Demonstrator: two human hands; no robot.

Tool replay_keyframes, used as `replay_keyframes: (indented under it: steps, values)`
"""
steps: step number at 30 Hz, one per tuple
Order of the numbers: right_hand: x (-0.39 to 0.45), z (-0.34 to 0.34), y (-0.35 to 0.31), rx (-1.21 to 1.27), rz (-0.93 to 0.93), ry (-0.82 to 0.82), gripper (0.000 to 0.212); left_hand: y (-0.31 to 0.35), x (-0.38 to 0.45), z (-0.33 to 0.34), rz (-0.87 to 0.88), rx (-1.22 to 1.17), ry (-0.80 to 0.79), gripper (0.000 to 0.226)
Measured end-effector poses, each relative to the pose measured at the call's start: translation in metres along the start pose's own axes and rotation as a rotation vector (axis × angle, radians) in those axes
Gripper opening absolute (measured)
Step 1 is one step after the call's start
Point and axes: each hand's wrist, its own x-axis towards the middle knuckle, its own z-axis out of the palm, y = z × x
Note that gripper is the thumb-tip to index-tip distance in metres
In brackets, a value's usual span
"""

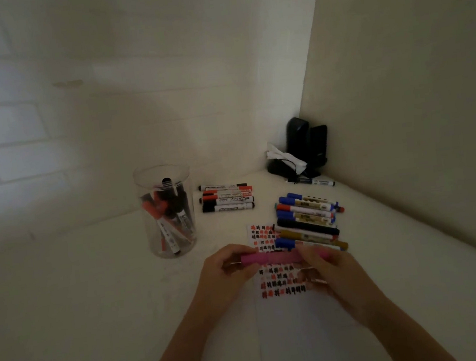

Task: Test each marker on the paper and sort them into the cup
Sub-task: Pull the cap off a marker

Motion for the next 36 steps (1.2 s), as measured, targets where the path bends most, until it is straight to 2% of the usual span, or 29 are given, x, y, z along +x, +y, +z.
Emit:
replay_keyframes:
  steps: [3, 7, 16, 19, 22, 24, 26, 28, 31, 36]
  values:
    - [0.001, -0.009, 0.0, -0.477, -0.193, -0.002, 0.006, -0.001, -0.002, 0.001, 0.023, 0.037, -0.039, 0.029]
    - [0.005, -0.007, -0.003, -0.777, -0.301, -0.094, 0.018, 0.0, -0.003, 0.001, 0.012, 0.042, -0.024, 0.027]
    - [0.006, -0.004, -0.003, -0.795, -0.29, -0.137, 0.02, 0.004, -0.004, -0.001, -0.022, 0.006, -0.045, 0.024]
    - [0.008, -0.013, -0.004, -0.844, -0.29, -0.188, 0.019, 0.005, -0.004, 0.002, -0.047, 0.03, -0.083, 0.038]
    - [0.021, -0.032, -0.009, -0.878, -0.304, -0.027, 0.017, 0.004, -0.005, 0.005, -0.065, 0.055, -0.048, 0.059]
    - [0.034, -0.048, -0.01, -0.887, -0.301, 0.141, 0.023, 0.003, -0.005, 0.006, -0.067, 0.087, 0.025, 0.05]
    - [0.049, -0.059, -0.007, -0.911, -0.288, 0.226, 0.025, 0.004, -0.005, 0.007, -0.072, 0.127, 0.036, 0.033]
    - [0.063, -0.062, -0.001, -0.958, -0.264, 0.243, 0.025, 0.004, -0.005, 0.009, -0.069, 0.158, 0.024, 0.023]
    - [0.075, -0.057, 0.005, -1.069, -0.256, 0.254, 0.027, 0.001, -0.003, 0.008, -0.062, 0.185, 0.039, 0.019]
    - [0.082, -0.04, -0.002, -1.103, -0.388, 0.313, 0.031, -0.002, 0.009, 0.004, -0.073, 0.304, 0.056, 0.022]
